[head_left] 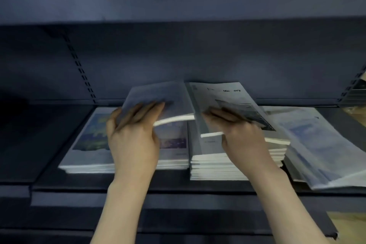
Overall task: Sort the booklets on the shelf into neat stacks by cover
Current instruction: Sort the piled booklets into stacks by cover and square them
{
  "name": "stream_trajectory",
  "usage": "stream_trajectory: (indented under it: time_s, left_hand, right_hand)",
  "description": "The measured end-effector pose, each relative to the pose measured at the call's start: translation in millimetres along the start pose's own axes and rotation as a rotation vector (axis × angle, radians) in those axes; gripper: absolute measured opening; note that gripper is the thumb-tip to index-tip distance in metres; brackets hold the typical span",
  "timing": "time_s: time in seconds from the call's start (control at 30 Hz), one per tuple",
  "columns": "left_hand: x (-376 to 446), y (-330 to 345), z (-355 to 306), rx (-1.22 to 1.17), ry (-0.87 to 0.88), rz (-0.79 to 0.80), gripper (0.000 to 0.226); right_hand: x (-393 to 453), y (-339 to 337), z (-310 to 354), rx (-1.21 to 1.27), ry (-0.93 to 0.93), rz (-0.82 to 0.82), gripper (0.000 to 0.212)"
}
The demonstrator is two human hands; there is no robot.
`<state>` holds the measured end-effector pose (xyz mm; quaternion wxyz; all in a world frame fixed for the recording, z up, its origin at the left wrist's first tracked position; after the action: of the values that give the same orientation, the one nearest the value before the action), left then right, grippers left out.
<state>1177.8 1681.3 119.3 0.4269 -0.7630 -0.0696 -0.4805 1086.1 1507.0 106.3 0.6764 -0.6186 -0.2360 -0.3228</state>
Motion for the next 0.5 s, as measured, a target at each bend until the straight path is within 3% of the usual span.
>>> stream_trajectory:
  time_s: [0.17,0.33,0.5]
  left_hand:
    - [-3.1,-0.8,22.1,0.005,-0.008,-0.008,0.051]
    - [-8.4,0.4,30.7,-0.027,-0.061,-0.014,0.059]
    - [-7.7,0.0,34.7,-0.035,-0.057,-0.018,0.061]
  right_hand:
    - [2.7,-0.2,16.3,-0.078,0.090,0.160,0.074]
    - [2.9,-11.6,18.8,-0.013,0.197,0.516,0.076]
    - [9.3,-13.6,20.8,0.012,0.268,0.642,0.077]
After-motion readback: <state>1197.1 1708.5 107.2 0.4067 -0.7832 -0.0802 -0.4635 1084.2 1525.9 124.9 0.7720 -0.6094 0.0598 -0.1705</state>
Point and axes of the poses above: each hand's wrist, its own x-axis towards the middle knuckle, its own y-axis out of the palm, z = x × y, the point moved 1 cm from there along x, towards the middle knuckle, and after that the axes turned 4 degrees about -z, right-handed, at the moved point
